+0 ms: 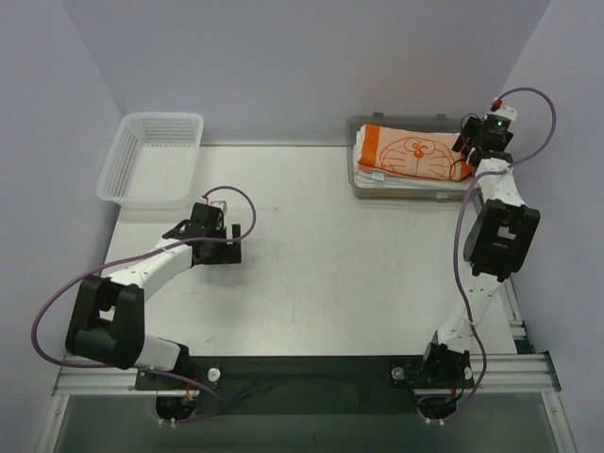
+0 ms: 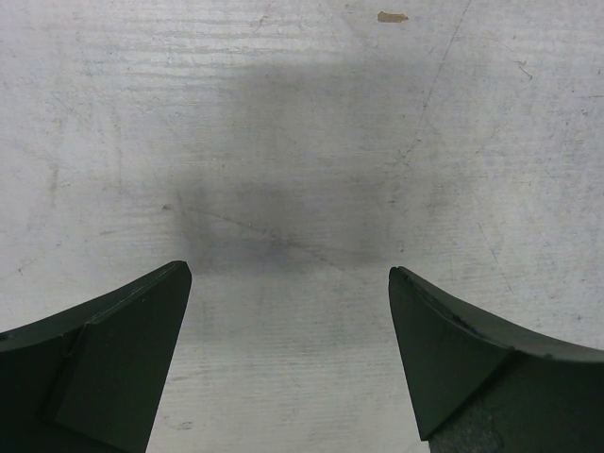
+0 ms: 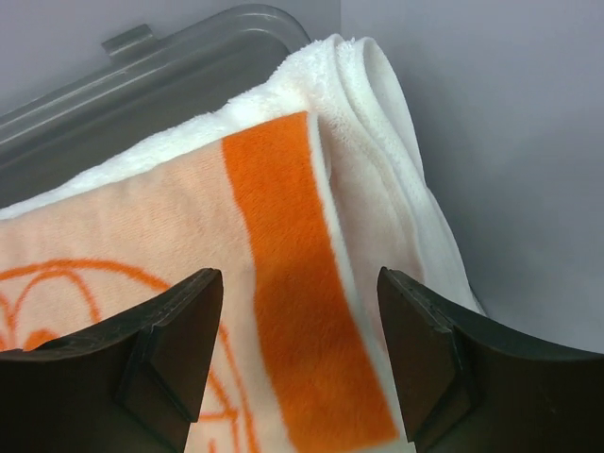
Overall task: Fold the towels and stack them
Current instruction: Neatly place the folded towel into the bin
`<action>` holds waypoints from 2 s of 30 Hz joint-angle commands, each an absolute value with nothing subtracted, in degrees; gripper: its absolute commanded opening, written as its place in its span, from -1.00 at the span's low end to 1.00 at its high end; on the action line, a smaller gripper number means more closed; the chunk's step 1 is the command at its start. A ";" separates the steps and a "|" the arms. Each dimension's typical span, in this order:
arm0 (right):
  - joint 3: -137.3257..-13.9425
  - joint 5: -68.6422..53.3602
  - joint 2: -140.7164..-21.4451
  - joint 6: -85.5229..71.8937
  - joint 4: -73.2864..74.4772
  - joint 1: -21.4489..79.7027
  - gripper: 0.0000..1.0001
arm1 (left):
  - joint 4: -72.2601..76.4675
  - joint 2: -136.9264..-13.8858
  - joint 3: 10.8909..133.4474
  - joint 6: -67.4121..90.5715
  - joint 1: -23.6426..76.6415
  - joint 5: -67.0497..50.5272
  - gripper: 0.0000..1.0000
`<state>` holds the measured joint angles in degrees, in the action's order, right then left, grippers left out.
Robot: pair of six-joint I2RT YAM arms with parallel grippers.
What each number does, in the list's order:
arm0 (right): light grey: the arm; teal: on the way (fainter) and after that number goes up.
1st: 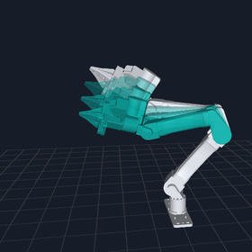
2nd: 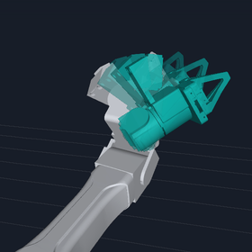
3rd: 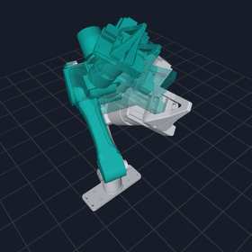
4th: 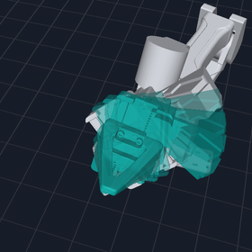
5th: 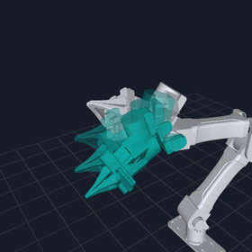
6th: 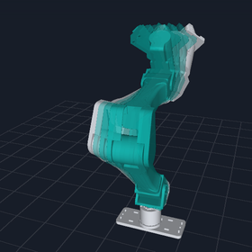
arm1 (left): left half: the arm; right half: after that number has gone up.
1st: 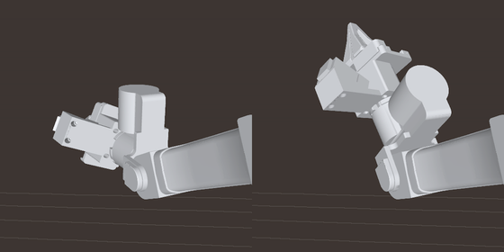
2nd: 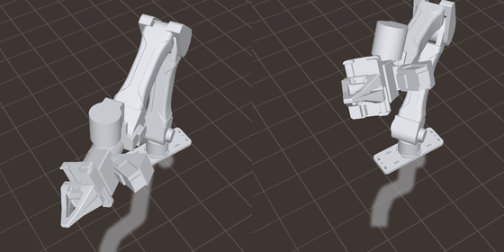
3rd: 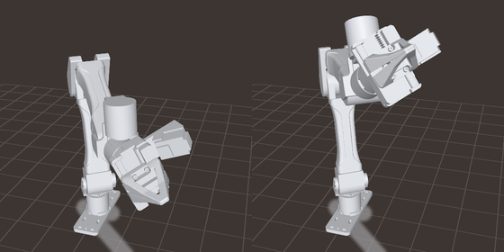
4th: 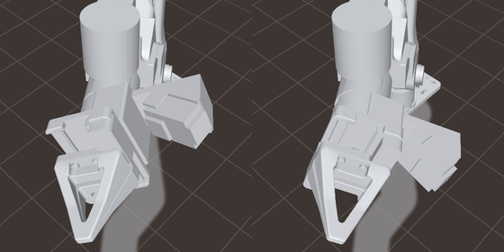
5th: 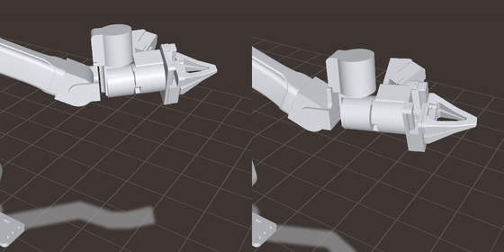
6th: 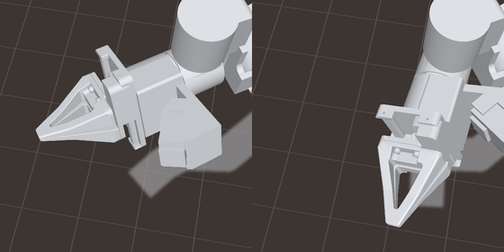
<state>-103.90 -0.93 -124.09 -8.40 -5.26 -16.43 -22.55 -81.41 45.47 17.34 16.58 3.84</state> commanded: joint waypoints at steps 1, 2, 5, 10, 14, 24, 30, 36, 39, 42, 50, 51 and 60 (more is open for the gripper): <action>-98.45 9.93 -113.75 -9.04 -10.80 -14.50 0.33 | -22.41 -78.84 47.46 16.70 17.14 3.95 0.95; -96.87 10.19 -113.03 -9.57 -13.16 -14.41 0.33 | -22.41 -78.49 47.37 16.61 17.14 3.96 0.95; -93.17 6.61 -111.19 -11.25 -15.11 -14.41 0.32 | -22.32 -77.78 47.28 16.79 17.49 4.04 0.95; -90.45 -4.30 -112.06 -18.53 -14.85 -15.03 0.11 | -22.41 -77.08 47.29 16.79 17.67 4.04 0.95; -83.52 -4.31 -113.11 -25.83 -18.88 -16.78 0.09 | -22.41 -76.20 47.02 16.52 18.02 4.65 0.95; -79.98 -5.71 -112.42 -30.06 -19.43 -19.34 0.14 | -22.85 -74.36 47.11 16.43 18.72 5.63 0.95; -81.83 -5.71 -101.27 -25.05 -10.48 -17.67 0.46 | -22.76 -69.71 47.02 16.61 18.72 6.15 0.95; -77.44 -4.39 -81.15 -21.98 7.88 -15.82 0.78 | -26.26 -60.75 49.91 16.52 18.72 10.63 0.95; -73.14 -3.61 -64.67 -21.09 16.94 -15.73 0.92 | -30.05 -54.95 52.55 16.17 18.72 13.53 0.95; -66.90 -1.76 -50.34 -21.44 23.80 -15.73 1.00 | -35.41 -49.76 55.53 16.78 18.90 18.00 0.95; -49.59 4.04 -20.41 -24.44 30.06 -7.22 0.99 | -41.40 -31.31 54.50 19.51 19.34 28.30 0.95; -47.74 4.13 -16.13 -23.91 30.23 -4.94 0.99 | -41.31 -29.46 53.54 19.25 19.34 28.74 0.95; -35.42 8.35 -0.26 -16.61 32.26 -0.79 1.00 | -36.39 -11.09 35.60 25.14 20.21 30.85 0.95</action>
